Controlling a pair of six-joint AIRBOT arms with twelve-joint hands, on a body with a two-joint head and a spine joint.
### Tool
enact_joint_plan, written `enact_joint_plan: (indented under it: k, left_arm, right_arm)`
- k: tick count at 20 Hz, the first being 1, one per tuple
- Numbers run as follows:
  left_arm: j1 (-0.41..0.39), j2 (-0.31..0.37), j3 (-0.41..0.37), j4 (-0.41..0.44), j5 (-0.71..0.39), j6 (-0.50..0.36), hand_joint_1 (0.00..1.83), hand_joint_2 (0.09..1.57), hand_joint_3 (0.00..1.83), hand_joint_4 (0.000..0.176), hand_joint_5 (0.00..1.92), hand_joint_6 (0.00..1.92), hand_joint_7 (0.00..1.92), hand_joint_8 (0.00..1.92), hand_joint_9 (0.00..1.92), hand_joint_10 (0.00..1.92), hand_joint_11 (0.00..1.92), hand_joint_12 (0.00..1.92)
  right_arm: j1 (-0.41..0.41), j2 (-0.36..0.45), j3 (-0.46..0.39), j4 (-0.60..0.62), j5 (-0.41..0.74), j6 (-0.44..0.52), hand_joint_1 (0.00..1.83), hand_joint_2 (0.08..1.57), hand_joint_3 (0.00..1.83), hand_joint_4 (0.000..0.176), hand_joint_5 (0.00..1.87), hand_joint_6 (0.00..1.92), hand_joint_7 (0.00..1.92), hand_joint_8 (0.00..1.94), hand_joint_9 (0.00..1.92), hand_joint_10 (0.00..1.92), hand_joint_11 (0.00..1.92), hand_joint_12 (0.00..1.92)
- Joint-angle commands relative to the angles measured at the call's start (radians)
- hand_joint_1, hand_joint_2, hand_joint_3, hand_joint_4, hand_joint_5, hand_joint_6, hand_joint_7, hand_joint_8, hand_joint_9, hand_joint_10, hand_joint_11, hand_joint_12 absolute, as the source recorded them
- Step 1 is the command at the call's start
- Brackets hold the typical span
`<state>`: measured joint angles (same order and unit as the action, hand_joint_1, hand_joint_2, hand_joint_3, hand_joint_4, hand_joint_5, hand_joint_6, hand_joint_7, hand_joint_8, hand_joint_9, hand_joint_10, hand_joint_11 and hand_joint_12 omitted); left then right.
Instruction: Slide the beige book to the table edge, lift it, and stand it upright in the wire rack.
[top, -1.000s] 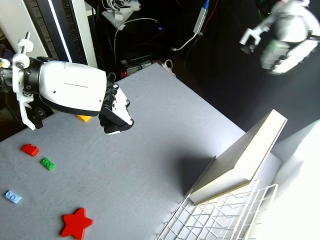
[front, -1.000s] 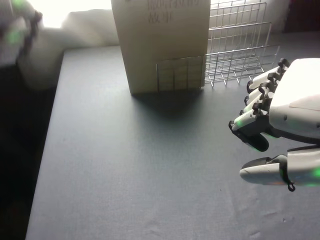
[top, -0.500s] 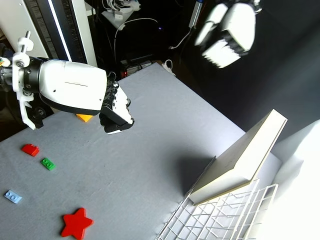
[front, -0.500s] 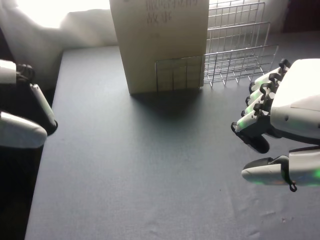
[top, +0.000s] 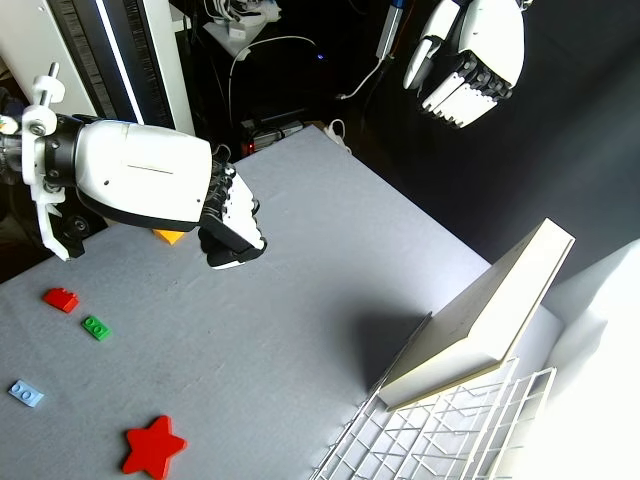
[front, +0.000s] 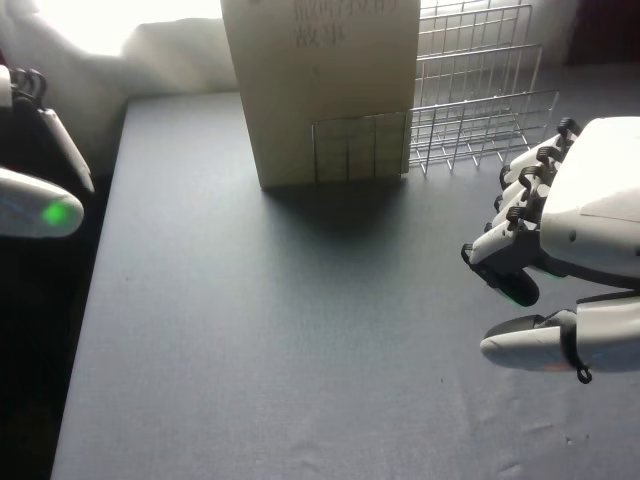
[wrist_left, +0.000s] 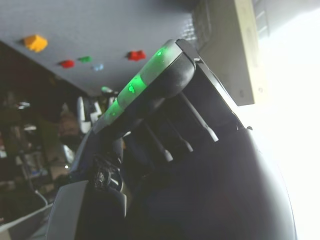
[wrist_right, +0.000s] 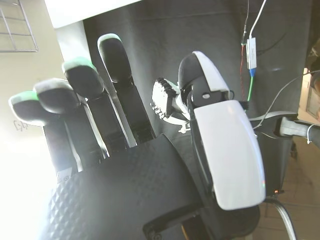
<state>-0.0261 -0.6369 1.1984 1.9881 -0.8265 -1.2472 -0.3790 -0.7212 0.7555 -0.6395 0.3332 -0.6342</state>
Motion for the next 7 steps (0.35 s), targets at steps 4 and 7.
enact_joint_plan:
  k: [4, 7]
  left_arm:
    - [-0.006, 0.020, 0.002, -0.070, 0.018, -0.006, 0.44, 1.52, 0.00, 0.000, 1.08, 1.92, 1.21, 1.92, 1.26, 1.92, 1.25, 1.92]
    - [-0.006, 0.020, 0.001, -0.076, 0.018, -0.009, 0.44, 1.51, 0.00, 0.000, 1.09, 1.92, 1.21, 1.92, 1.25, 1.92, 1.24, 1.92]
  right_arm:
    - [0.009, 0.005, -0.003, 0.022, 0.095, -0.006, 0.00, 1.28, 0.00, 0.000, 0.95, 1.66, 1.17, 1.77, 1.14, 1.92, 1.05, 1.92]
    - [0.009, 0.005, -0.003, 0.022, 0.094, -0.008, 0.00, 1.27, 0.00, 0.000, 1.03, 1.77, 1.21, 1.79, 1.18, 1.92, 1.12, 1.92]
